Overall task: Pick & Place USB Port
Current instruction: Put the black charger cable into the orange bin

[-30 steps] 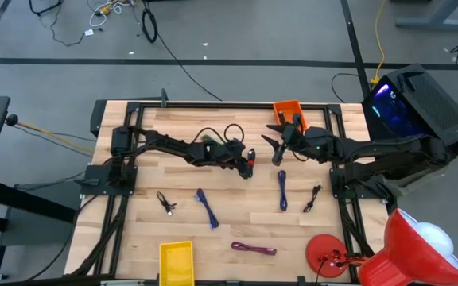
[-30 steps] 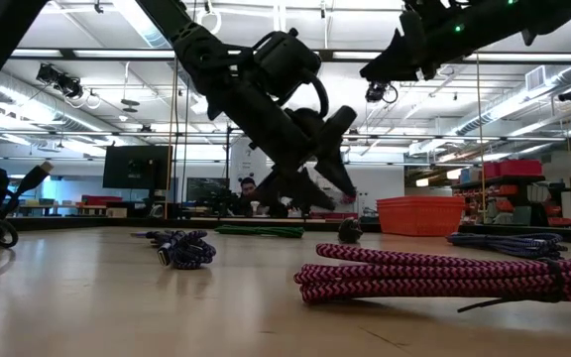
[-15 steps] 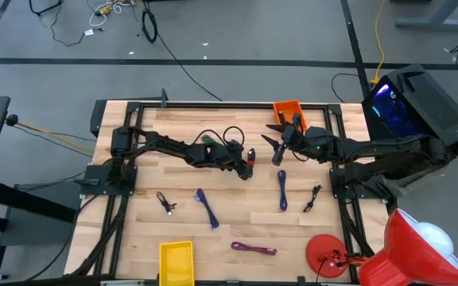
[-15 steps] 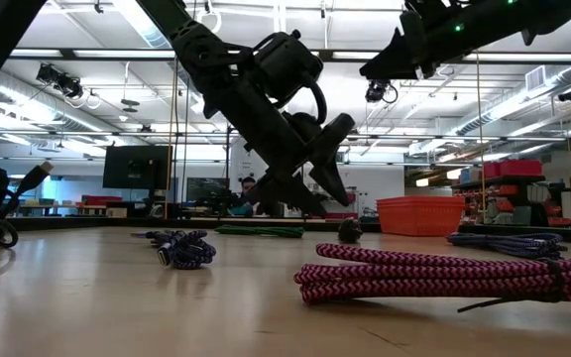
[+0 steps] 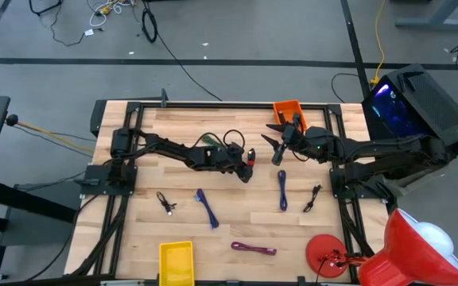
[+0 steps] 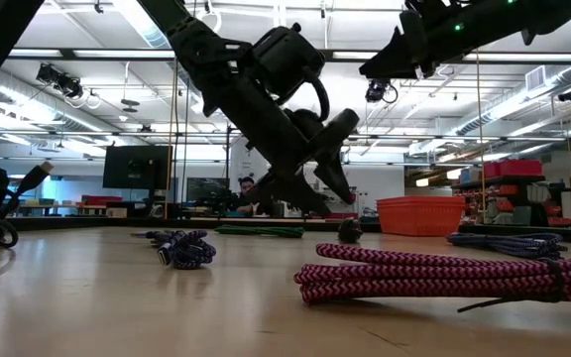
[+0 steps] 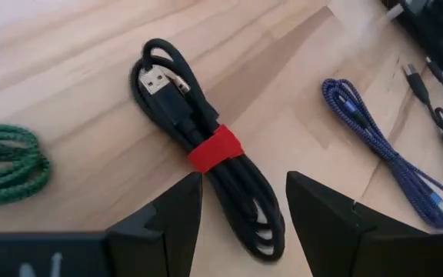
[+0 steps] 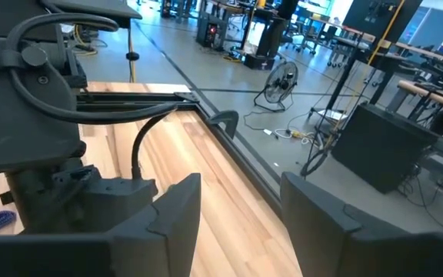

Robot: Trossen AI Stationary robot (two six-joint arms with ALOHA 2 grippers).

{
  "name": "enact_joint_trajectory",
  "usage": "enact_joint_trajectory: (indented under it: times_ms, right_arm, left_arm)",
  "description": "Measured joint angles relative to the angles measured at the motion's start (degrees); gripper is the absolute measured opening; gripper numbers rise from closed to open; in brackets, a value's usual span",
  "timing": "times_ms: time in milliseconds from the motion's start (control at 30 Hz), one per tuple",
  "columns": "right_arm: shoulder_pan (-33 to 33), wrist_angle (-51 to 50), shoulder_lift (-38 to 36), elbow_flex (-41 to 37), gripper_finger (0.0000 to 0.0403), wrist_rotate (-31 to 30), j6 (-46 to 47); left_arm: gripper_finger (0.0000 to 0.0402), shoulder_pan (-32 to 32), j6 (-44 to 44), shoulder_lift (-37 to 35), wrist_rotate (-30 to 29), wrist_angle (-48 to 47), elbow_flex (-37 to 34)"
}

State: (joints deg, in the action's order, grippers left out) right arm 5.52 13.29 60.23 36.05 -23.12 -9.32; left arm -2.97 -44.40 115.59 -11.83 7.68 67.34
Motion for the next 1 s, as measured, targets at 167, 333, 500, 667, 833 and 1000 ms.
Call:
enact_joint_trajectory:
  times_ms: [167, 333, 500, 667, 833, 1000]
  right_arm:
    - [0.0, 0.3, 0.0, 0.0, 0.0181, 0.0, -0.2]
    - [0.0, 0.3, 0.0, 0.0, 0.0181, 0.0, 0.0]
    - [0.0, -0.6, 0.0, 0.0, 0.0181, 0.0, 0.2]
    - [0.0, -0.6, 0.0, 0.0, 0.0181, -0.4, 0.2]
    - [0.0, -1.0, 0.0, 0.0, 0.0181, -0.5, 0.2]
    - [0.0, -3.6, 0.0, 0.0, 0.0181, -3.5, 0.3]
  left_arm:
    - [0.0195, 0.4, -1.1, 3.1, 1.5, 0.7, 0.7]
    - [0.0195, 0.1, -0.9, 5.2, 2.4, 0.3, 2.9]
    - [0.0195, -0.1, 0.8, 7.2, 1.9, 0.2, 5.3]
    - [0.0150, -0.1, 3.1, 10.1, 2.4, -4.8, 9.5]
    - [0.0048, 0.3, 6.5, 11.1, 0.3, -7.7, 11.0]
    - [0.0048, -0.1, 10.0, 8.7, -0.2, -10.2, 10.7]
